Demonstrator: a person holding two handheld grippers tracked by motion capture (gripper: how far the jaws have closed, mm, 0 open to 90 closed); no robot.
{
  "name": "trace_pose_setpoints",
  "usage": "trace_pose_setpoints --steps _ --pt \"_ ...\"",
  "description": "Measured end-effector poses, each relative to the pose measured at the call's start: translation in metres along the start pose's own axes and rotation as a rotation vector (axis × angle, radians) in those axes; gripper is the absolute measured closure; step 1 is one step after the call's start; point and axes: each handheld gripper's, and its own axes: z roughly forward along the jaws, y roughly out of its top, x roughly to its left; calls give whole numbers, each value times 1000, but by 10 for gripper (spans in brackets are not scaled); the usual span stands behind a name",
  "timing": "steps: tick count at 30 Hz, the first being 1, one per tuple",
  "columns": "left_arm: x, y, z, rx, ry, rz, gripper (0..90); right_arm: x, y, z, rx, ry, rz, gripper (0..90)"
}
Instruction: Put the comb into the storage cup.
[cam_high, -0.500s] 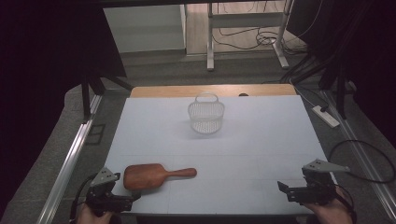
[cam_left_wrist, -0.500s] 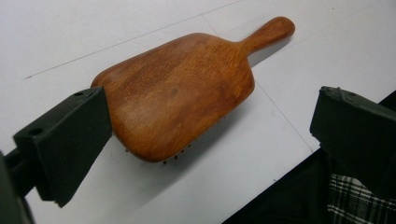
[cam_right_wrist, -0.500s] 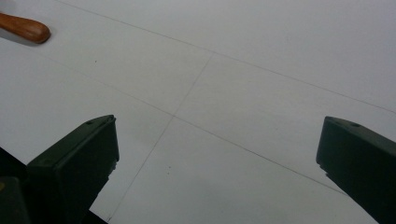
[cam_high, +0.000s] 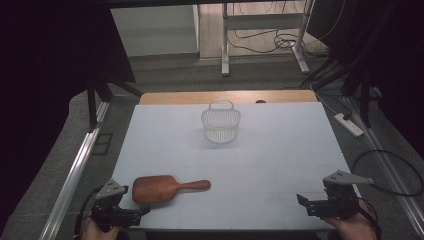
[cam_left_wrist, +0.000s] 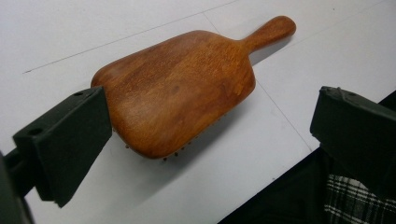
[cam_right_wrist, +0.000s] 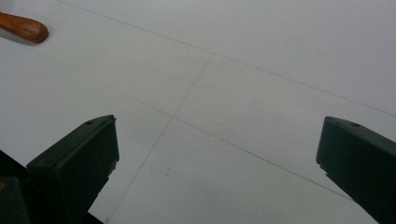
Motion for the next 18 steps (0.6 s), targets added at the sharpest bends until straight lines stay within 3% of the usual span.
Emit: trace_pose_setpoints --steps 18 --pt "-1 5 2 29 12 -12 0 0 0 1 3 8 -5 0"
